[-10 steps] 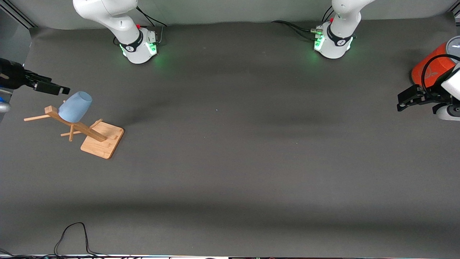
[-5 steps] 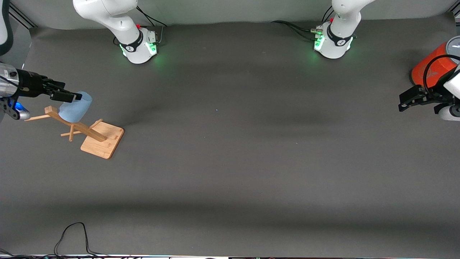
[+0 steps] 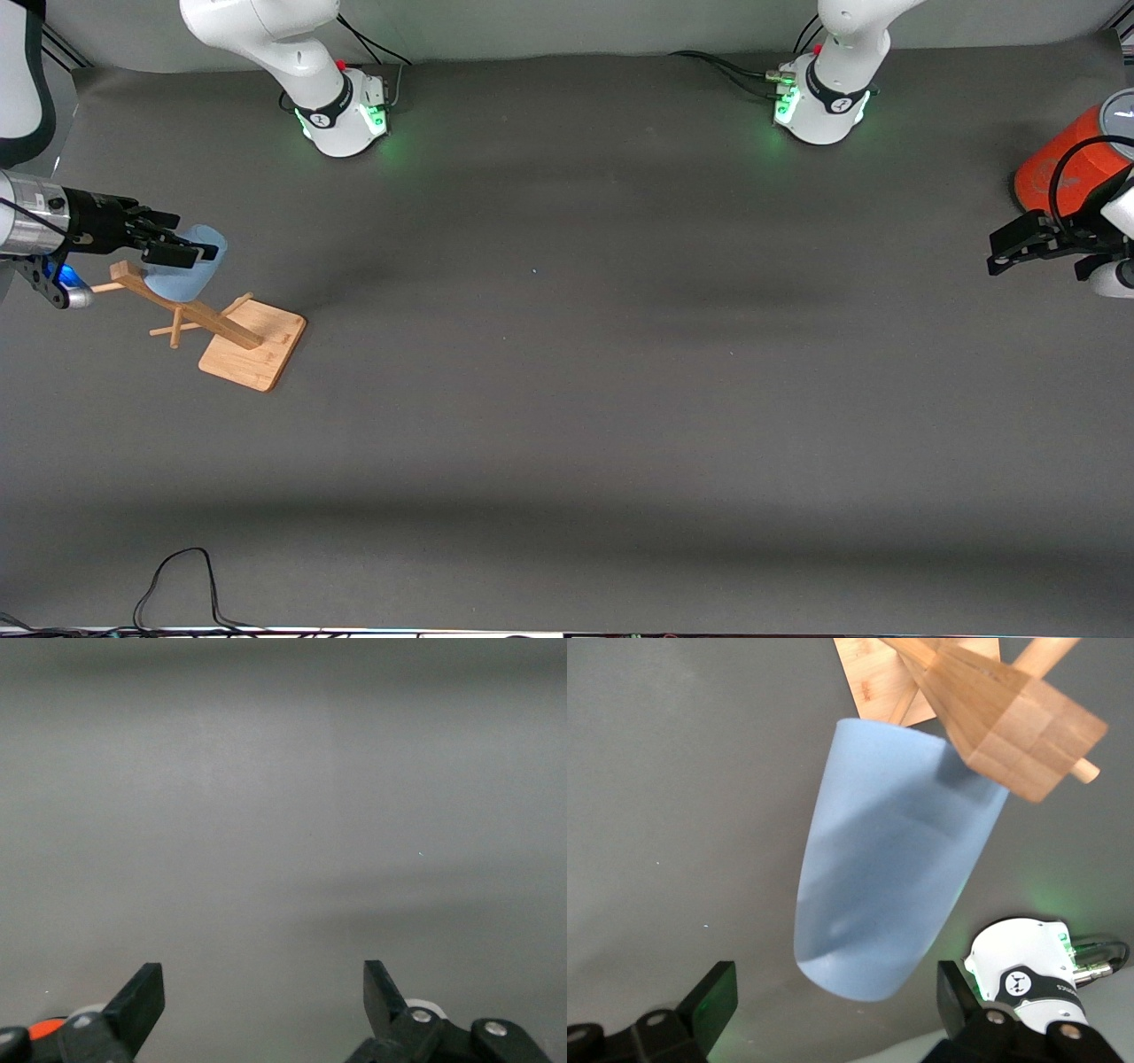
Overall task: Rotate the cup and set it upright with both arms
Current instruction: 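Close the right gripper around the blue cup's body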
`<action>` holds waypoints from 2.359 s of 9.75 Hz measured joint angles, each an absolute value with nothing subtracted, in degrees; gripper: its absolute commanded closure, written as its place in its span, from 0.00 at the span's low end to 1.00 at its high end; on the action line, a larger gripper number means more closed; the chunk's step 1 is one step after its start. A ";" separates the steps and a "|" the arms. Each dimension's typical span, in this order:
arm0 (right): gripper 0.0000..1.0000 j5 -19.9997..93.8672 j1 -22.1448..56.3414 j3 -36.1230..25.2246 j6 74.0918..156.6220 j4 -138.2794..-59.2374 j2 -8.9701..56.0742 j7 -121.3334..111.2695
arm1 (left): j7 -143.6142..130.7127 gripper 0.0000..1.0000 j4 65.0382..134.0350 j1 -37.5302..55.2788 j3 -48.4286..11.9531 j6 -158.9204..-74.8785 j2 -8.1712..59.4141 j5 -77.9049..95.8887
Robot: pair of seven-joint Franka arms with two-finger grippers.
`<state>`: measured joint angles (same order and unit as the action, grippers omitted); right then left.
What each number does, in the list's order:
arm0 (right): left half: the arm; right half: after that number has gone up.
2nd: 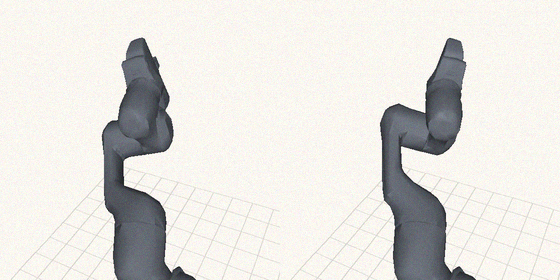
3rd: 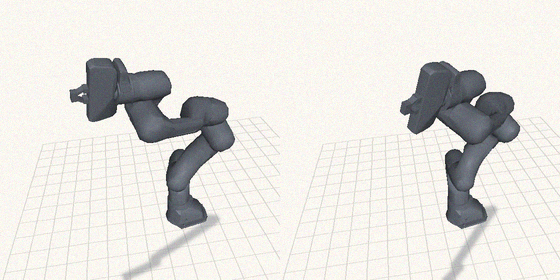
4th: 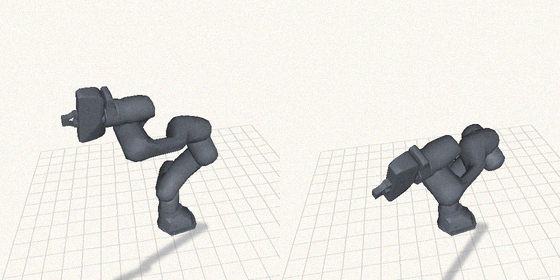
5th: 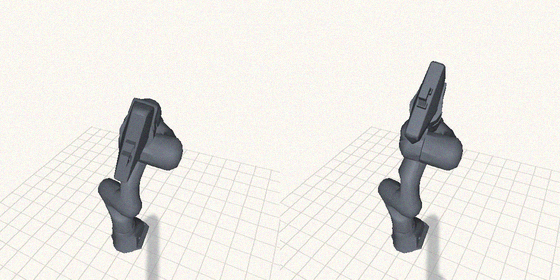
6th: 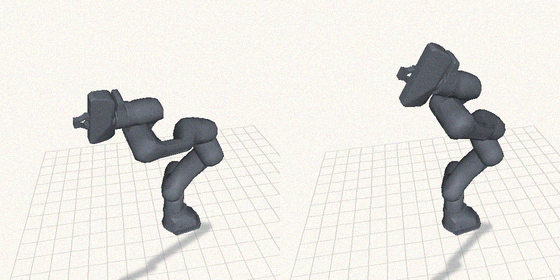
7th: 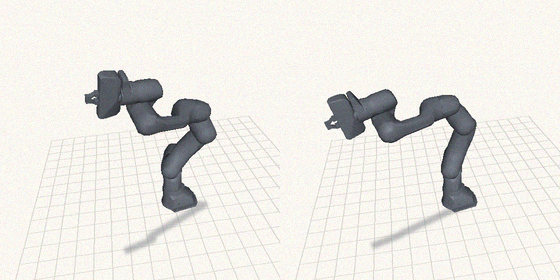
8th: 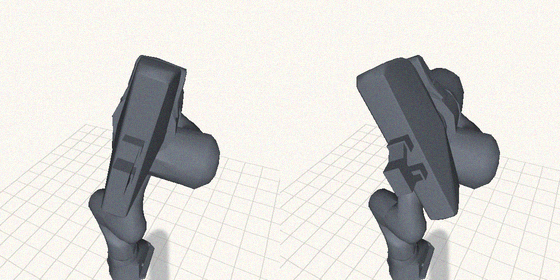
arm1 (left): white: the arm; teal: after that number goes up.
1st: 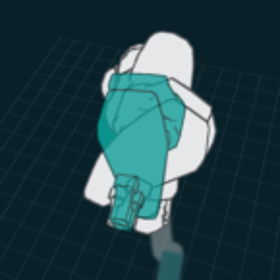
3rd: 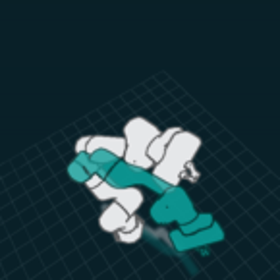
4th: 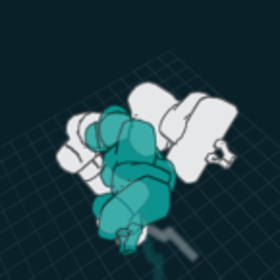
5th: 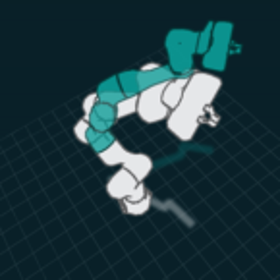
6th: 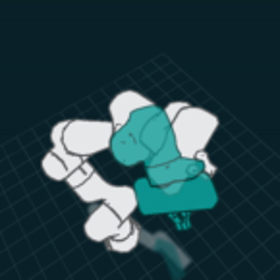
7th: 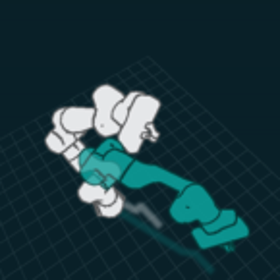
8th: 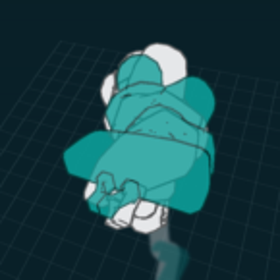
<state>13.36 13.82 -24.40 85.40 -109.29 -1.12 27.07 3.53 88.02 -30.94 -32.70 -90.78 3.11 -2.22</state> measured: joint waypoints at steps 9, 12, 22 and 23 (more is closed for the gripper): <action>0.36 18.57 13.73 -28.09 87.93 -112.89 0.92 29.95 | 3.53 0.00 88.07 -30.94 -32.69 -90.75 3.20 -2.21; 0.64 19.73 13.76 -28.09 87.94 -112.68 1.31 30.43 | 3.53 0.00 88.06 -30.94 -32.69 -90.75 3.20 -2.21; 0.76 26.82 17.61 -27.44 84.27 -106.55 0.77 44.11 | 3.55 0.00 88.06 -30.94 -32.72 -90.34 3.20 -2.22; 0.76 27.33 19.06 -27.35 84.27 -106.31 0.25 46.62 | 3.55 0.00 88.05 -30.93 -32.75 -90.19 3.20 -2.22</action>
<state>27.33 19.06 -27.35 84.27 -106.31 0.25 46.62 3.55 88.05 -30.93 -32.75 -90.19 3.20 -2.22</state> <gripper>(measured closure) 0.300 0.000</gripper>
